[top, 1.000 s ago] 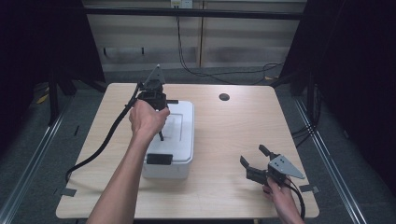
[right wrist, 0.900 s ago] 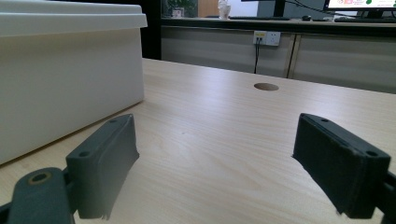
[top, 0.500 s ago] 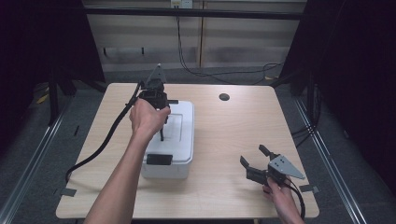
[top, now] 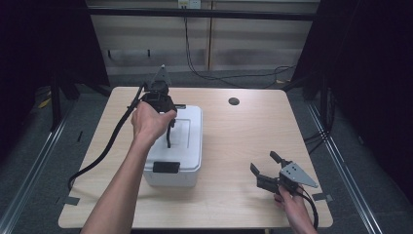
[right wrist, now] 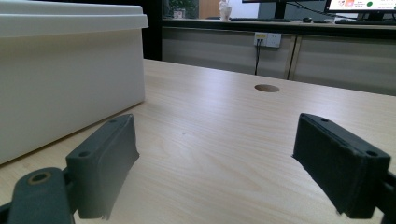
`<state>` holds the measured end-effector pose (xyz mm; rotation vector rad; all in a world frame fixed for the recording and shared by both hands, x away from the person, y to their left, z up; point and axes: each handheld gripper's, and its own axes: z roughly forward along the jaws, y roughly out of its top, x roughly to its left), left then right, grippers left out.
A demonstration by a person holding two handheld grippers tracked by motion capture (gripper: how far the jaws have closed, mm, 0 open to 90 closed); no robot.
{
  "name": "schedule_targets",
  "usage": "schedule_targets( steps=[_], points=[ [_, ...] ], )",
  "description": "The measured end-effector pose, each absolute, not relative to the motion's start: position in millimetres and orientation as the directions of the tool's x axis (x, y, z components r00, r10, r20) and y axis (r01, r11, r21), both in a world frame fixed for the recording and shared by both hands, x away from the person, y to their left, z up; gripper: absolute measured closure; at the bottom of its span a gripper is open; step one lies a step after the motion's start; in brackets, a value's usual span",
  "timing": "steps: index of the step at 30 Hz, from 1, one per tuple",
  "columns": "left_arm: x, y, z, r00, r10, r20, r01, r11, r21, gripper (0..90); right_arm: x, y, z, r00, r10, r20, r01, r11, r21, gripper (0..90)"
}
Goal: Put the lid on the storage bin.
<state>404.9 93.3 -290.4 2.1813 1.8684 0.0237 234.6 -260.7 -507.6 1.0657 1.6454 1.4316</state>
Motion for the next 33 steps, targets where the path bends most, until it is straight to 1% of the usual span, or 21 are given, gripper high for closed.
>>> schedule_targets(
  steps=[5,9,12,14,17,20,21,26,30,32,33],
  points=[
    [405,97,-286,0.186,0.964,-0.190,0.962,-0.140,0.233,58.2,235,-260,-508,-0.416,0.909,0.012,0.133,0.048,0.990,12.6],
    [406,105,-279,0.209,0.959,-0.193,0.954,-0.157,0.256,45.9,235,-260,-508,-0.416,0.909,0.010,0.132,0.050,0.990,12.6],
    [407,112,-275,0.209,0.957,-0.203,0.951,-0.150,0.271,38.2,235,-260,-508,-0.421,0.907,0.009,0.132,0.051,0.990,12.6],
    [408,120,-271,0.225,0.942,-0.250,0.948,-0.153,0.278,35.2,235,-260,-508,-0.420,0.907,0.007,0.130,0.052,0.990,12.6],
    [410,131,-271,0.241,0.933,-0.267,0.945,-0.164,0.282,29.5,234,-260,-508,-0.422,0.907,0.007,0.130,0.053,0.990,12.6],
    [410,140,-270,0.254,0.922,-0.293,0.940,-0.165,0.297,19.1,235,-261,-508,-0.426,0.905,0.008,0.128,0.051,0.990,12.6],
    [409,149,-269,0.269,0.907,-0.323,0.936,-0.167,0.310,17.8,235,-261,-508,-0.426,0.905,0.010,0.127,0.049,0.991,12.6],
    [407,171,-265,0.312,0.891,-0.329,0.920,-0.196,0.340,17.0,235,-261,-508,-0.423,0.906,0.011,0.130,0.048,0.990,12.5],
    [403,187,-264,0.367,0.865,-0.343,0.891,-0.222,0.395,17.0,235,-261,-508,-0.424,0.905,0.011,0.129,0.049,0.990,12.6],
    [401,193,-263,0.417,0.847,-0.329,0.869,-0.266,0.417,17.0,235,-261,-508,-0.422,0.906,0.011,0.131,0.049,0.990,12.6],
    [400,196,-263,0.425,0.848,-0.316,0.863,-0.275,0.423,17.0,234,-261,-508,-0.422,0.907,0.015,0.133,0.046,0.990,12.6]
  ],
)
